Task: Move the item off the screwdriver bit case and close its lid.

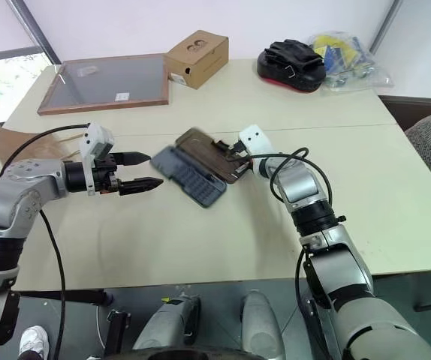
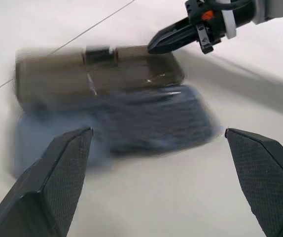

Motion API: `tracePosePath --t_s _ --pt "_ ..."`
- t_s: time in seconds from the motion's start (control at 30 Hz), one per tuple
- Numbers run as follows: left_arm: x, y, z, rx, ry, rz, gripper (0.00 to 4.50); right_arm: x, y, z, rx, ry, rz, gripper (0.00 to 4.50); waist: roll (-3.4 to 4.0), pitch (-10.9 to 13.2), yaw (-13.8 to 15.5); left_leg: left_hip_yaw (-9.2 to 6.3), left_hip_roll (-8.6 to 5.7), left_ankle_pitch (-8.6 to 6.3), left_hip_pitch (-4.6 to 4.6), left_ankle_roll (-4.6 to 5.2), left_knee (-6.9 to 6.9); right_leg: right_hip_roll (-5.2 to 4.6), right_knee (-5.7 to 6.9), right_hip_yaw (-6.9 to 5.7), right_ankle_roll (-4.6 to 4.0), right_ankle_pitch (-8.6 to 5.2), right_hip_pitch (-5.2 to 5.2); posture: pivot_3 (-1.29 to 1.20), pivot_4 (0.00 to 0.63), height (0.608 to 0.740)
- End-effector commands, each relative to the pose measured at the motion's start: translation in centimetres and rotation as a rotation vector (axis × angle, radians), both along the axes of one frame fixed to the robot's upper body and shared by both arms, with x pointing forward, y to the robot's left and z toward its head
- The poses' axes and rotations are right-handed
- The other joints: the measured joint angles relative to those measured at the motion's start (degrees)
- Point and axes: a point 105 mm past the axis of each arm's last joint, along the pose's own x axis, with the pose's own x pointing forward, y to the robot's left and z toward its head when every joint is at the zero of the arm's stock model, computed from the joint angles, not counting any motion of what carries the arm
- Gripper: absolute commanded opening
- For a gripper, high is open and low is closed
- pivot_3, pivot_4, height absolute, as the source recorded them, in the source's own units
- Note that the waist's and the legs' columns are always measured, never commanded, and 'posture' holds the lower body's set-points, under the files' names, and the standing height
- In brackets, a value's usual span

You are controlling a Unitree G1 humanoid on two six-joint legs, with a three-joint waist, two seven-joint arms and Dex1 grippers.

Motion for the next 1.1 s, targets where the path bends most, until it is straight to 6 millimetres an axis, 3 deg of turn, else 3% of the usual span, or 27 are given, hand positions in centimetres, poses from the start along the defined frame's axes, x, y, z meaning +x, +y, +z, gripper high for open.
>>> tracePosePath --t_s 0.03,0.2,0.43,0.73,1.1 --pt "0.2 0.3 1.6 -0.001 -0.082 0.016 4.5 0.0 0.1 -1.1 -0.032 0.031 0.026 0.05 -0.01 0.0 0.0 -0.01 0.03 0.0 0.03 0.0 0.0 0.04 0.0 -0.01 -0.01 0.0 0.04 0.0 0.15 0.74" --pt "0.6 0.8 2.3 0.002 -0.116 0.042 4.5 0.3 0.7 -0.4 -0.091 -0.027 0.119 0.05 -0.01 0.0 0.0 0.01 0.04 0.0 0.04 0.0 0.01 0.06 -0.01 0.0 -0.03 0.02 0.04 0.0 0.15 0.74" --pt "0.9 0.9 2.7 0.003 -0.138 0.05 4.5 0.4 2.9 2.4 -0.202 -0.163 0.369 0.05 0.04 0.0 -0.1 0.02 0.04 0.0 0.01 -0.01 -0.04 0.06 -0.02 0.0 -0.03 0.02 -0.02 0.0 0.15 0.74" --pt "1.2 0.8 2.9 0.004 -0.153 0.046 4.5 -2.0 5.4 3.7 -0.369 -0.31 0.797 0.05 0.03 0.0 -0.2 0.02 0.04 0.01 -0.06 -0.03 -0.1 0.05 -0.1 -0.01 -0.03 0.02 -0.09 0.0 0.15 0.74" --pt "1.1 0.7 2.9 -0.002 -0.163 0.05 4.5 -0.2 4.9 4.3 -0.565 -0.402 0.866 0.05 0.04 0.1 -0.3 0.0 0.05 0.05 -0.06 -0.09 -0.1 0.07 -0.07 0.0 -0.03 0.02 -0.09 0.0 0.15 0.74"
